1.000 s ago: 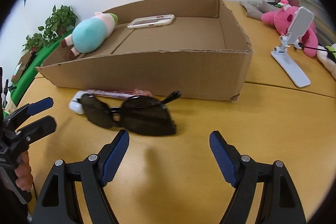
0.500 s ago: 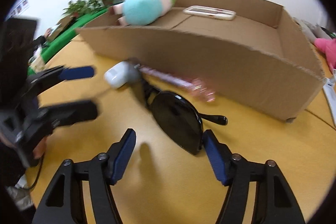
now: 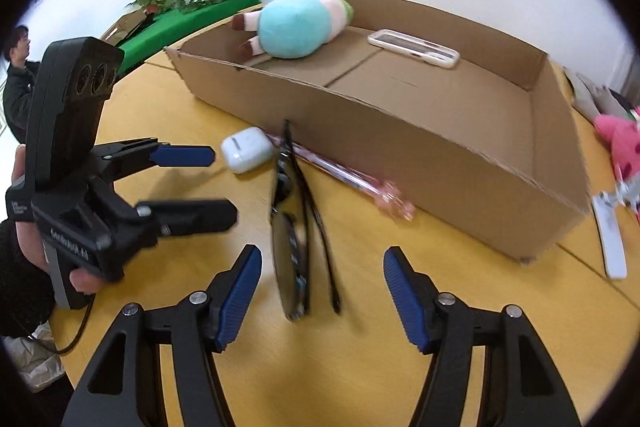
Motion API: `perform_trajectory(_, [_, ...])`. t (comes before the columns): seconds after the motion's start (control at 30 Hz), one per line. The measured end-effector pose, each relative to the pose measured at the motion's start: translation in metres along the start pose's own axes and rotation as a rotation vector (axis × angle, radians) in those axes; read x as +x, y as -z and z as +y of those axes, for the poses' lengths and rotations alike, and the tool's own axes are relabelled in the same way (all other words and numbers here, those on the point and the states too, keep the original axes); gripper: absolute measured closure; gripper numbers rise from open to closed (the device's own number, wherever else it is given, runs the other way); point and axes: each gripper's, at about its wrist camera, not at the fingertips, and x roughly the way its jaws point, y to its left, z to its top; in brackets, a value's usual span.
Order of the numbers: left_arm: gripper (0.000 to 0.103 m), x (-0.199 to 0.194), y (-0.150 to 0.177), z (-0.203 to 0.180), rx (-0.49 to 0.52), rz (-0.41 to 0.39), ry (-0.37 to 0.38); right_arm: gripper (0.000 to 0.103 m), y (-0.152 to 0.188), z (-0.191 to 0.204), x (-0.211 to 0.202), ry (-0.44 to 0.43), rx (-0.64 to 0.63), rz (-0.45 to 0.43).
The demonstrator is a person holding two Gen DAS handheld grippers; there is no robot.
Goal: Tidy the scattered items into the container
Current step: 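Close the right gripper on the black sunglasses arm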
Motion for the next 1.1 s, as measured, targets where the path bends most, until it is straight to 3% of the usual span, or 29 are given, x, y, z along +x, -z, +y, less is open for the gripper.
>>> perform_trajectory(0.17, [0.0, -0.009, 0.001, 0.007, -0.028, 0.003, -0.028, 0.042, -0.002, 0.012, 0.028, 0.019, -0.039, 0.087])
perform_trajectory(0.2, [0.0, -0.009, 0.001, 0.009, -0.039, 0.013, -0.032, 0.053, 0.001, 0.014, 0.034, 0.012, -0.038, 0.112])
perform_trajectory(0.23, [0.0, -0.01, 0.002, 0.011, -0.049, 0.021, -0.029, 0.056, 0.002, 0.017, 0.034, 0.024, -0.048, 0.108])
perform_trajectory(0.3, [0.0, -0.009, 0.001, 0.011, -0.06, 0.033, -0.025, 0.071, 0.003, 0.024, 0.033, 0.022, -0.058, 0.112])
perform_trajectory(0.5, [0.0, 0.0, -0.003, 0.004, -0.066, 0.078, -0.003, 0.076, 0.013, 0.041, 0.027, 0.054, -0.032, 0.093])
perform_trajectory(0.8, [0.002, 0.025, -0.011, -0.016, -0.138, 0.197, 0.087, 0.076, 0.026, 0.056, 0.019, 0.075, -0.005, 0.062])
perform_trajectory(0.93, [0.017, 0.028, -0.013, -0.024, -0.133, 0.229, 0.036, 0.077, 0.028, 0.062, 0.017, 0.098, -0.009, 0.051])
perform_trajectory(1.0, [0.032, 0.027, -0.013, -0.023, -0.136, 0.236, 0.007, 0.077, 0.03, 0.065, 0.016, 0.124, -0.011, 0.039])
perform_trajectory(1.07, [0.058, 0.028, -0.013, -0.02, -0.146, 0.244, -0.015, 0.077, 0.032, 0.072, 0.015, 0.157, -0.027, 0.025])
perform_trajectory(1.1, [0.062, 0.027, -0.013, -0.017, -0.157, 0.246, -0.033, 0.078, 0.032, 0.075, 0.015, 0.177, -0.039, 0.021])
